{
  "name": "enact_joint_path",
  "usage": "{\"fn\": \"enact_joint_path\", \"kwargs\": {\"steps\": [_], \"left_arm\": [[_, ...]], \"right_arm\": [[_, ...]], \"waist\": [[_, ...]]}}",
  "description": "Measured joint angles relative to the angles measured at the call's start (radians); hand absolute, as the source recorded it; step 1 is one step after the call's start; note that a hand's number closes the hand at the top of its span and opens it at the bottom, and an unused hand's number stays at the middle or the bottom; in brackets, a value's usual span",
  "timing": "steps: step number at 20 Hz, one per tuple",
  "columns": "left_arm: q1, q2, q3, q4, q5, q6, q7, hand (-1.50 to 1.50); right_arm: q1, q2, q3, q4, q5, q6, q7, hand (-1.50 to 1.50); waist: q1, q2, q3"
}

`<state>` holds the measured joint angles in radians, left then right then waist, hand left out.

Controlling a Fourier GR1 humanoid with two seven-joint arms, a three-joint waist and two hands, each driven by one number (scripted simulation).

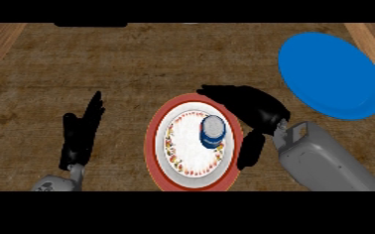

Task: Pick the can from the plate and place it in the plate

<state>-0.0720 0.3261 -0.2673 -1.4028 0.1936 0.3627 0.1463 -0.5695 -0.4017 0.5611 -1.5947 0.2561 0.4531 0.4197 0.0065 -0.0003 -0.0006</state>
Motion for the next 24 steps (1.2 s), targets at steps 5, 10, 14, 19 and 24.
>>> {"fn": "enact_joint_path", "kwargs": {"steps": [5,10,14,19,24], "left_arm": [[0.015,-0.014,0.027,-0.007,-0.027,-0.023,-0.001,0.0],[0.022,-0.046,0.048,-0.013,-0.063,-0.03,0.004,0.0],[0.031,-0.064,0.066,-0.023,-0.083,-0.055,0.013,0.0],[0.005,-0.075,0.102,-0.018,-0.104,-0.078,0.045,0.0],[0.008,-0.09,0.124,-0.044,-0.134,-0.095,0.074,0.0]], "right_arm": [[0.026,0.058,-0.018,0.042,0.076,0.05,-0.003,-1.5],[0.062,0.099,-0.048,0.06,0.146,0.094,-0.045,-1.5],[0.071,0.143,-0.077,0.086,0.202,0.131,-0.067,-1.5],[0.091,0.205,-0.091,0.097,0.262,0.153,-0.07,-1.5],[0.111,0.231,-0.11,0.154,0.342,0.153,-0.133,-1.5]], "waist": [[-0.002,0.0,0.001],[-0.003,0.0,0.001],[-0.003,0.0,0.001],[-0.004,0.0,0.001],[-0.003,0.0,0.001]]}}
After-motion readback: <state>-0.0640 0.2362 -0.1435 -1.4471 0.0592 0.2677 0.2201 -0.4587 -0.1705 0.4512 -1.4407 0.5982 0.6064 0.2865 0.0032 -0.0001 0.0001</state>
